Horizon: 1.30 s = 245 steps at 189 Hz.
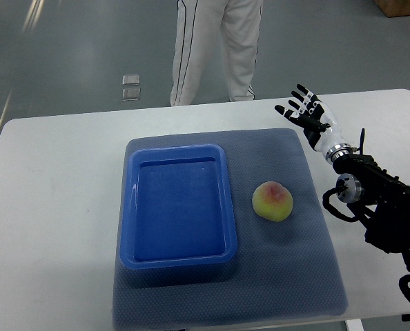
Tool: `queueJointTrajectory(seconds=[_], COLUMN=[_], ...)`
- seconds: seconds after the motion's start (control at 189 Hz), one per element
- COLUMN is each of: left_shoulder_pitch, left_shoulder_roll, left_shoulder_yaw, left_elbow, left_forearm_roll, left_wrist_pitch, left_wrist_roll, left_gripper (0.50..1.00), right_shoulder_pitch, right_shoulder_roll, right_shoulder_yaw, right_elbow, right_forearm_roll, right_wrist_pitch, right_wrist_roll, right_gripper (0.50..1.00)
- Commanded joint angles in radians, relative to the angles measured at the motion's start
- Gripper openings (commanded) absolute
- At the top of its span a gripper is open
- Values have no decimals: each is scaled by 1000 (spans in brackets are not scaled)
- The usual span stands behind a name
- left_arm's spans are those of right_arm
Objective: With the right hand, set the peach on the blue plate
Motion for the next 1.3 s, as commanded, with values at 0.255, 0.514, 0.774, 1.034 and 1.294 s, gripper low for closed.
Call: queueJointTrajectory(seconds=[0.255,0.514,0.774,1.034,1.294], left_shoulder_pitch=[-17,-28,-26,-28,-28], left_shoulder_roll=[0,0,0,0,0], left_shoulder_yaw=[7,3,4,1,3], left_elbow=[18,13,27,16,18], left_forearm_roll=[6,11,8,8,8], left_wrist_pitch=[17,3,6,5,5], left_wrist_roll=[-11,-11,-11,-11,-11], left_gripper=[1000,1000,1000,1000,1000], right_shoulder_pitch=[1,1,1,4,9], right_shoulder_roll=[3,5,5,2,-6], right_shoulder_yaw=[0,0,1,0,0], right_elbow=[2,0,2,2,9], right_forearm_roll=[0,0,0,0,0], right_wrist_pitch=[0,0,0,0,-15], right_wrist_roll=[0,0,0,0,0], right_gripper=[930,930,930,930,930])
